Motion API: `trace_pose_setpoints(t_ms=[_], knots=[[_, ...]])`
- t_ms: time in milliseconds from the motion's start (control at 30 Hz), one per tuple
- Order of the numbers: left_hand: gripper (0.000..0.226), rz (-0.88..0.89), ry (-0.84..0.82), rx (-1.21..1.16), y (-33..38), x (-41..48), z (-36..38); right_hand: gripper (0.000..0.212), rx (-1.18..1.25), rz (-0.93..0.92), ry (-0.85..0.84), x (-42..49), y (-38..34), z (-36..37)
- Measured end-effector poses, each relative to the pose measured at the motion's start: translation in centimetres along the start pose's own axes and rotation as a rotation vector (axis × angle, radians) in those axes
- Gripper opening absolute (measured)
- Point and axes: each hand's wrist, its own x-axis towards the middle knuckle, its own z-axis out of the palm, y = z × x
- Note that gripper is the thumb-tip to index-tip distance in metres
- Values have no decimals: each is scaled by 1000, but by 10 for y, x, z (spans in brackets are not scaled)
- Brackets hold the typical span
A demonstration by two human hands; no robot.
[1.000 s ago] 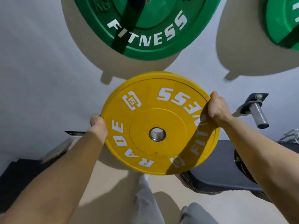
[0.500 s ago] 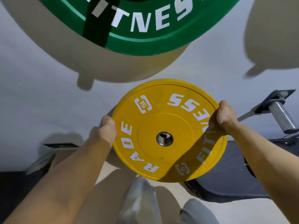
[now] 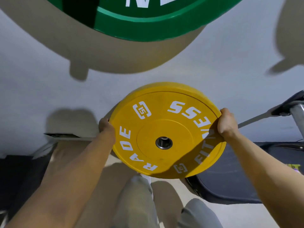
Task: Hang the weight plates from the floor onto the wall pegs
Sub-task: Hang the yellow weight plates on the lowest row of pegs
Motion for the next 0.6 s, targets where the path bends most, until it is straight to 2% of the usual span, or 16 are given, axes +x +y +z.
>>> trace_pose_setpoints(t_ms=[133,200,233,333,433,500,600], knots=[[29,-118,10,-215,-14,-17,-7,19,67,-92,52,-16,0,-1],[30,-116,22,-276,-19,-22,-9,14,101,-141,90,-18,6,4],[30,-110,6,-284,-21,-18,-8,13,137,-108,116,-21,6,8],[27,-98,-15,-261,-21,-17,-6,29,438,183,158,-27,10,28],[24,-79,-118,-179,-9,-2,6,45,811,484,142,-19,24,47],[31,-73,-166,-163,4,0,15,36,996,648,179,-12,23,55],[29,-45,-193,-208,19,-4,25,31,1182,713,256,-5,8,62]])
